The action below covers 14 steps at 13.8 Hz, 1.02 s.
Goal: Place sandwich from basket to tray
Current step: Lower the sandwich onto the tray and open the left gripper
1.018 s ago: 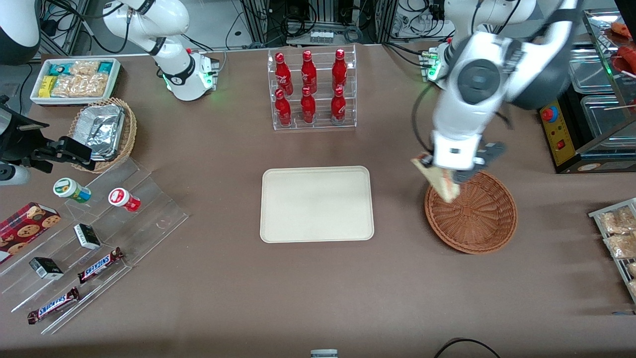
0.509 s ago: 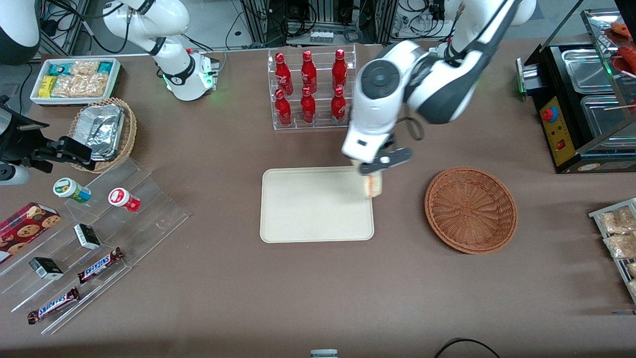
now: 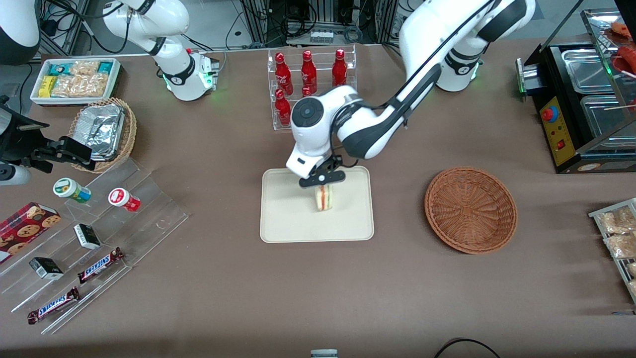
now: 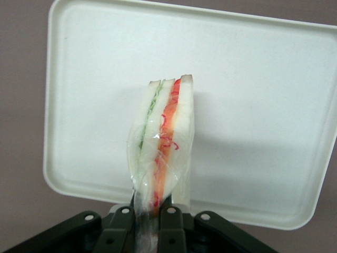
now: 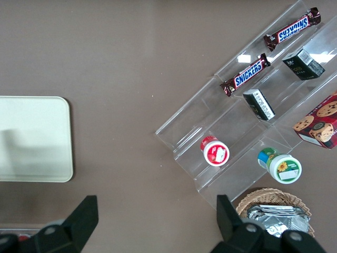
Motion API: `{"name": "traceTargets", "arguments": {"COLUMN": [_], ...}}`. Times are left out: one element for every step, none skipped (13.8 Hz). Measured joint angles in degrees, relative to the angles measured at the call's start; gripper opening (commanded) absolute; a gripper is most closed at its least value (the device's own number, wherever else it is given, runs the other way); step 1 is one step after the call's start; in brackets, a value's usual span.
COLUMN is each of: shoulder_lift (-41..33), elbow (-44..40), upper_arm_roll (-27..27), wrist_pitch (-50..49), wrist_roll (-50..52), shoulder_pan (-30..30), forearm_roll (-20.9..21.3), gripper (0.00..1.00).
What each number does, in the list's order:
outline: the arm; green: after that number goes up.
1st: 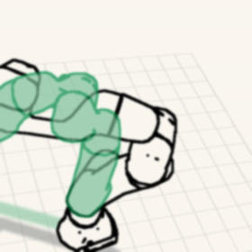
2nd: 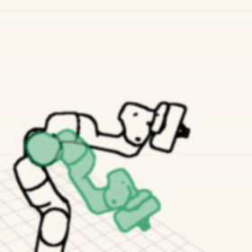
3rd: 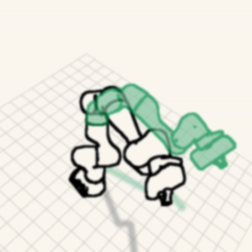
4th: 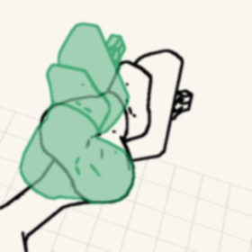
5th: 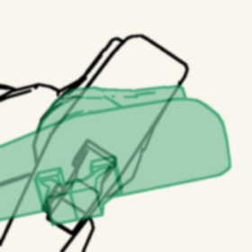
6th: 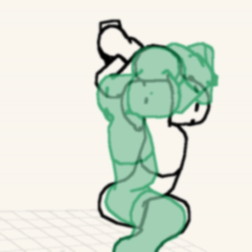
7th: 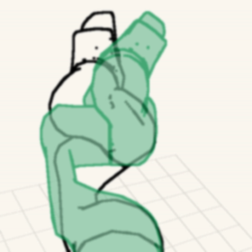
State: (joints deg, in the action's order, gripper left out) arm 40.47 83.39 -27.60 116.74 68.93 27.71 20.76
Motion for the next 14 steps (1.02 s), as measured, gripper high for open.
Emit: {"name": "traceTargets", "arguments": {"shoulder_lift": [1.10, 1.84, 2.48, 3.10, 3.88, 4.91, 5.98, 6.97, 7.71, 8.04, 8.12, 8.13, 8.13, 8.13], "elbow": [-0.46, -0.78, -1.11, -1.35, -1.80, -2.64, -3.61, -4.45, -5.02, -5.39, -5.62, -5.67, -5.69, -5.76], "upper_arm_roll": [0.02, 0.04, 0.17, 0.45, 0.74, 0.90, 0.99, 1.04, 1.05, 1.04, 1.04, 1.04, 1.04, 1.04], "wrist_pitch": [1.30, 2.06, 2.27, 2.31, 2.42, 2.53, 2.56, 2.57, 2.57, 2.57, 2.55, 2.55, 2.55, 2.53], "wrist_roll": [0.12, 0.12, 0.14, 0.41, 0.76, 0.95, 0.97, 0.98, 0.98, 0.98, 0.98, 0.98, 0.97, 0.97], "shoulder_pan": [0.08, 0.25, 0.63, 1.05, 1.36, 1.48, 1.49, 1.49, 1.49, 1.54, 1.63, 1.70, 1.76, 1.81], "forearm_roll": [0.48, 0.81, 1.70, 2.96, 4.10, 5.01, 5.83, 7.00, 7.92, 8.38, 8.51, 8.60, 8.71, 8.83], "gripper": [0.00, 0.00, 0.00, 0.00, 0.00, 0.00, 0.00, 0.00, 0.00, 0.14, 0.64, 0.99, 0.99, 1.00]}}
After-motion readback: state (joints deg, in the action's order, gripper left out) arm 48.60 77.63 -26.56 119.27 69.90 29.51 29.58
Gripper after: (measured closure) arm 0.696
